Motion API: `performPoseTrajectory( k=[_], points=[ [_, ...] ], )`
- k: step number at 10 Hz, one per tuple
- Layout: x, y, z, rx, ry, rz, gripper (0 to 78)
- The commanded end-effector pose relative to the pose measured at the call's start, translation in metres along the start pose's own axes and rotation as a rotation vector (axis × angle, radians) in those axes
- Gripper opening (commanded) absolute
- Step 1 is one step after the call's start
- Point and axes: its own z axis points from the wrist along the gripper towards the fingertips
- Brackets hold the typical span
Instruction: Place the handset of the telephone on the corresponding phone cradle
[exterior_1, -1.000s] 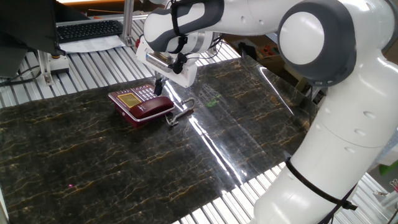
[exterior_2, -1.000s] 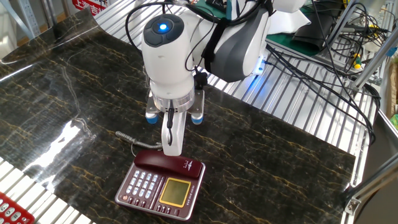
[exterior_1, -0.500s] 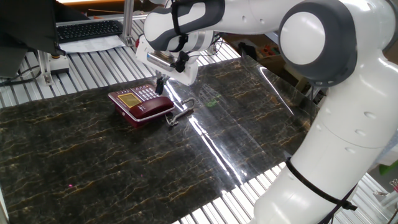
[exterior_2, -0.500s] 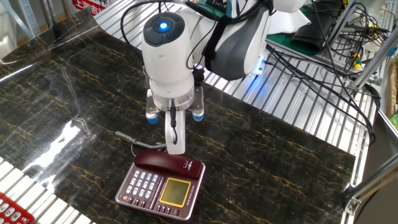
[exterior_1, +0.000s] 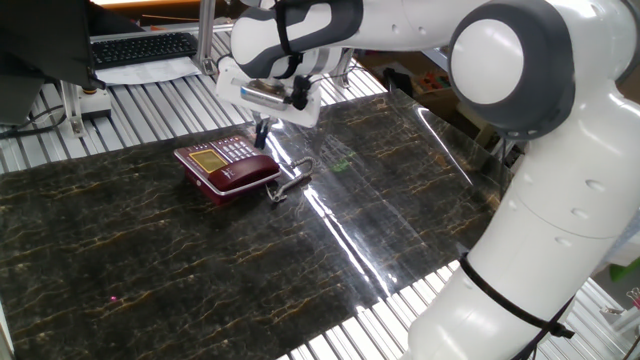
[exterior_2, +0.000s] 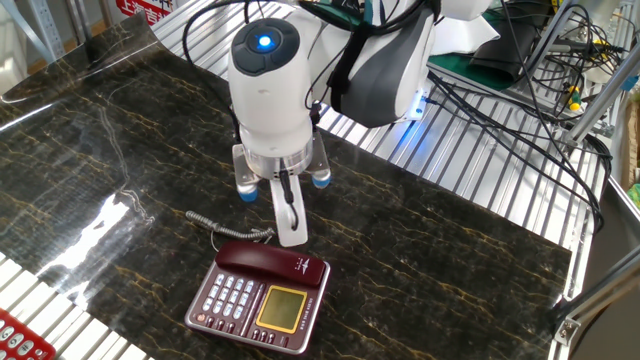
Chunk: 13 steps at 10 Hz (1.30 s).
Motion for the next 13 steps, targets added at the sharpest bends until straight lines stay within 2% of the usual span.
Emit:
performPoseTrajectory(
  k=[1,2,3,4,5,6,9,11,13],
  points=[
    [-0.009,-0.013,-0.027,0.152,-0.218,-0.988,1.1],
    [-0.009,-0.013,-0.027,0.128,-0.214,-1.016,1.1],
    [-0.007,-0.013,-0.026,0.078,-0.196,-1.018,1.1],
    [-0.006,-0.013,-0.024,0.061,-0.189,-1.018,1.1],
    [0.002,-0.013,-0.018,0.062,-0.194,-1.019,1.1],
    [0.004,-0.013,-0.017,0.07,-0.197,-1.019,1.1],
    [0.004,-0.013,-0.017,0.073,-0.199,-1.0,1.1],
    [0.004,-0.013,-0.017,0.062,-0.193,-0.95,1.1],
    [0.004,-0.013,-0.016,0.062,-0.193,-0.946,1.1]
  ],
)
